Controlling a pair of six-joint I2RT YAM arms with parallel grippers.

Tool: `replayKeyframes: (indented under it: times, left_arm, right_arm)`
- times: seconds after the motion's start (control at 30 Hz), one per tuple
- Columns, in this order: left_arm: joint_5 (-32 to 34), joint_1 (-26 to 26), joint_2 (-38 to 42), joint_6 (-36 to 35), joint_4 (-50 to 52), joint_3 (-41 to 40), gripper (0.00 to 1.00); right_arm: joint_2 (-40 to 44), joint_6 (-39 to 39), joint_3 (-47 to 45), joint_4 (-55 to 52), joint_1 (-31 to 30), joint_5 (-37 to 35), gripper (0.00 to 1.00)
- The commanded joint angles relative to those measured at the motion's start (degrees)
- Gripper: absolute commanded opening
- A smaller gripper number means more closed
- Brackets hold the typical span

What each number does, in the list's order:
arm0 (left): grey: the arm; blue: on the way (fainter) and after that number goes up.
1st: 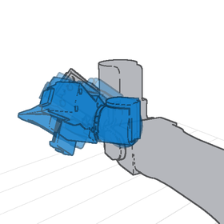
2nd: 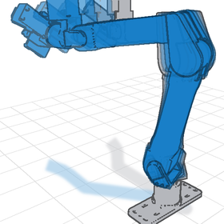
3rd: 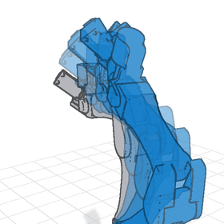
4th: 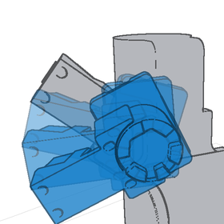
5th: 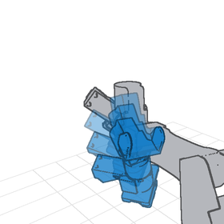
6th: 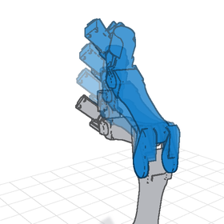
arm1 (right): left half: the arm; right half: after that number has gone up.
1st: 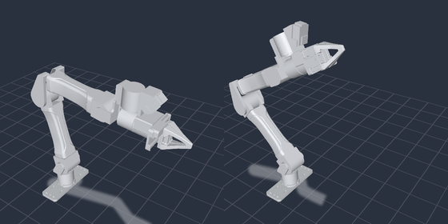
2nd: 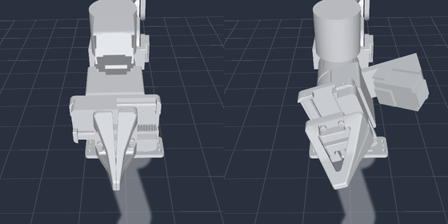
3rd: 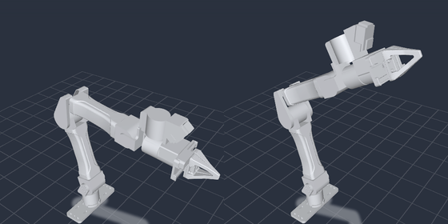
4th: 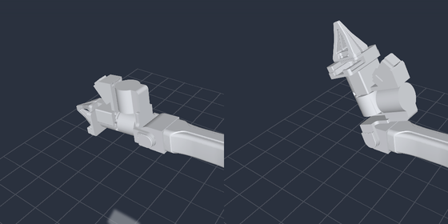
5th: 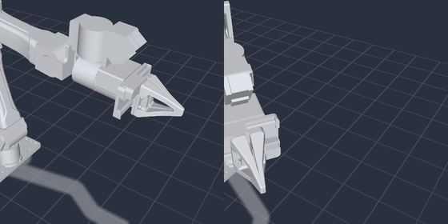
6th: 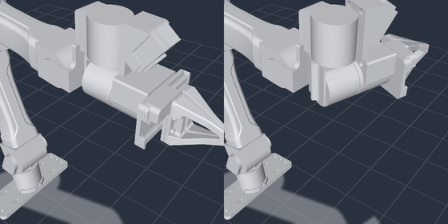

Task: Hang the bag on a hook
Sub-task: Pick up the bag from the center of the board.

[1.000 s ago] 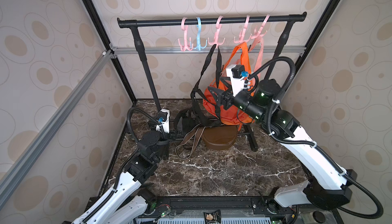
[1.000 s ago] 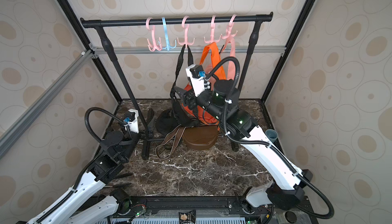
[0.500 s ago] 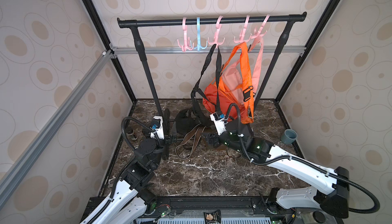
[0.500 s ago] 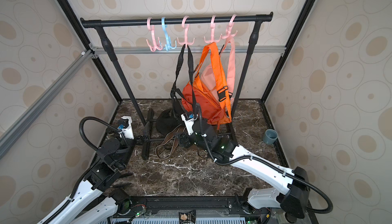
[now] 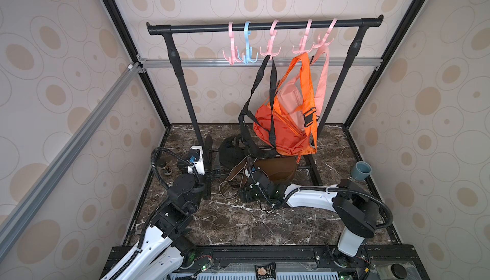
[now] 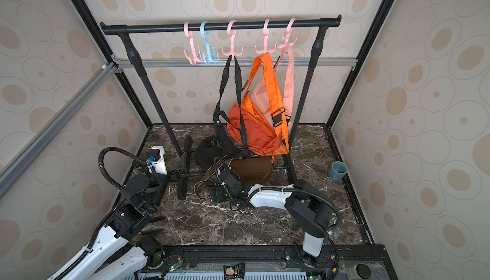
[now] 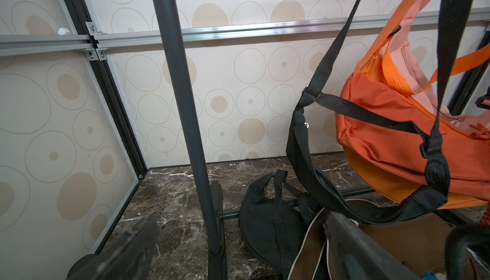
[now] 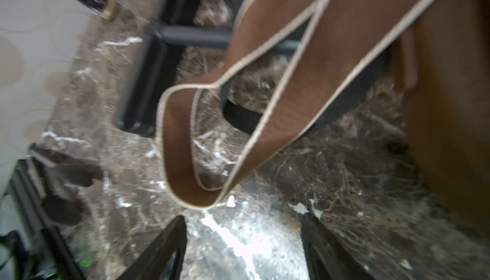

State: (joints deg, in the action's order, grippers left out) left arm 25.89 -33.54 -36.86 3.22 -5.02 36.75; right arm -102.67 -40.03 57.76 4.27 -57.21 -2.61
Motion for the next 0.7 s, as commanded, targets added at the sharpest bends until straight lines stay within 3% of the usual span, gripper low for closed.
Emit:
replayKeyframes:
  times: [0.0, 0.27, 0.4, 0.67]
  left_arm:
    - [0.22, -0.22, 0.26, -0.08, -1.48, -0.14, 1.0]
    - [-0.38, -0.25, -0.16, -0.32, -1.4, -0.08, 1.0]
    - [-0.62, -0.22, -0.27, -0.41, -1.4, -0.1, 1.0]
    - [-1.27, -0.23, -0.49, -0.41, -1.4, -0.05, 1.0]
  right_arm:
    - [-1.57, -3.99, 1.65, 4.4, -0.09, -0.68, 0.66]
    - [-6.04, -1.69, 4.35, 5.35, -0.02, -2.82, 0.51]
    - [-6.84, -1.53, 4.82, 4.5, 0.05, -2.82, 0.31]
    - [6.67, 0.31, 1.68, 1.49, -0.69, -1.07, 0.0]
